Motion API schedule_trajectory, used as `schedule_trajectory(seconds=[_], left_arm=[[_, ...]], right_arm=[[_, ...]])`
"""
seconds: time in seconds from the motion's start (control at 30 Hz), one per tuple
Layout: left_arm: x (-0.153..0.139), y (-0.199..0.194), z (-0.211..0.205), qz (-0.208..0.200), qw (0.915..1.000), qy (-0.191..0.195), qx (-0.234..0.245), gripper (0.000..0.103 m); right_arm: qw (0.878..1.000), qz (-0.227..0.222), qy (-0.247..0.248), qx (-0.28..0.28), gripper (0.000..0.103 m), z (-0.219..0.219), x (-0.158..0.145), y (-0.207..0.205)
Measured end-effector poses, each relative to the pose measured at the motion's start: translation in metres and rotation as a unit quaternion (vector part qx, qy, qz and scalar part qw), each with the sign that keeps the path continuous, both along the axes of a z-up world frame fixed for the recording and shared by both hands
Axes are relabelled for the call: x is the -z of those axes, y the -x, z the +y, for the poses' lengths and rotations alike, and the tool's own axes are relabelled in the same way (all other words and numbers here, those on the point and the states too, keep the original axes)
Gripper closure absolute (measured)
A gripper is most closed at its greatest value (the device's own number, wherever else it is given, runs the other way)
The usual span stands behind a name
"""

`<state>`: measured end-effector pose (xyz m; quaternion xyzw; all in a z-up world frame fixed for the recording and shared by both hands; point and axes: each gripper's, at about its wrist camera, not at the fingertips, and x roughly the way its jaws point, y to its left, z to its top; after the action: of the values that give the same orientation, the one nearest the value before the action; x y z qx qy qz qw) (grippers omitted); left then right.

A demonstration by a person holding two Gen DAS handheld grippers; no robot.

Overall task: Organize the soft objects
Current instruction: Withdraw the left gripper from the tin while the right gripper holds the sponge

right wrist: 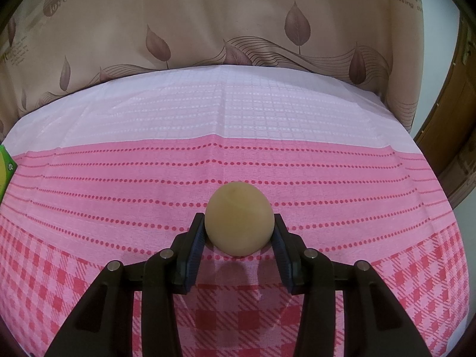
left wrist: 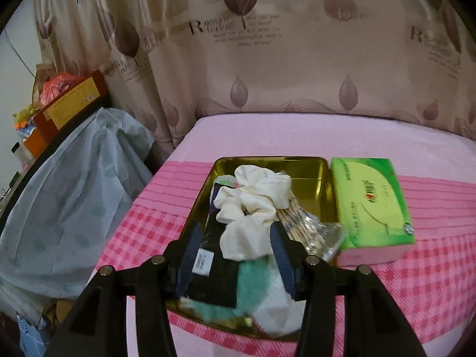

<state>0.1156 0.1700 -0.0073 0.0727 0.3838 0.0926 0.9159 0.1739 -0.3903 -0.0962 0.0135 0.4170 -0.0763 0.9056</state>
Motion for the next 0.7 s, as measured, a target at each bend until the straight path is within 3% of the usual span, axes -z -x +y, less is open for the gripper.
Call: schedule_trajectory(seconds=[0.37, 0.53, 0.7], left_arm=[[0.001, 0.037, 0.016, -0.002, 0.9997, 0.0, -0.024, 0.053], [0.011, 0.043, 0.026, 0.015, 0.9989, 0.006, -0.043, 0.046], [0.008, 0.047, 0.026, 0.002, 0.999, 0.006, -0.044, 0.042]], right_arm=[[1.0, 0.005, 0.023, 0.006, 0.064, 0.009, -0.003, 0.0], [1.0, 0.001, 0.015, 0.005, 0.065, 0.02, -0.009, 0.003], [1.0, -0.01, 0.006, -0.025, 0.065, 0.05, -0.023, 0.005]])
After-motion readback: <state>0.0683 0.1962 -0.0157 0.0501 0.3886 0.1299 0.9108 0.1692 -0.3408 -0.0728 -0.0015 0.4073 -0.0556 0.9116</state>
